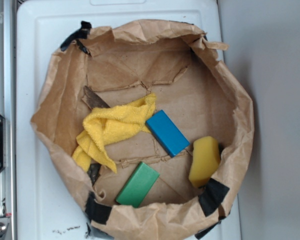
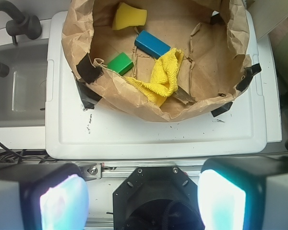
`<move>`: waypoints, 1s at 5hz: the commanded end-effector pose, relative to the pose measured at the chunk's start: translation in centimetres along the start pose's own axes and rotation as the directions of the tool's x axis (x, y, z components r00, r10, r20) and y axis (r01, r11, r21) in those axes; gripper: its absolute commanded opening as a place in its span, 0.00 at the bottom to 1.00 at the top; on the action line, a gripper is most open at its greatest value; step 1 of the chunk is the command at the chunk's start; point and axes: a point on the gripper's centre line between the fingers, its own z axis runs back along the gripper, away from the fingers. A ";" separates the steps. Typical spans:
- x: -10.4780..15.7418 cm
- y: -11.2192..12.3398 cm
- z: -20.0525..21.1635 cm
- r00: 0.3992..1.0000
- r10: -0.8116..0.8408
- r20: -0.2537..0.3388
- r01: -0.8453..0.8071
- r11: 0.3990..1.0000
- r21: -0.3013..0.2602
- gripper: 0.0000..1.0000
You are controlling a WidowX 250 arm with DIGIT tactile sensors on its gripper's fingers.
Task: Grab the green block.
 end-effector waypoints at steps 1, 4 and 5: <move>0.0 0.0 0.0 1.000 0.000 0.000 0.000 1.000 0.000 1.00; 2.4 -1.6 -0.8 0.996 0.091 0.010 -0.091 0.996 0.015 1.00; 4.7 -2.9 -2.1 0.981 0.193 0.022 -0.194 0.980 0.046 1.00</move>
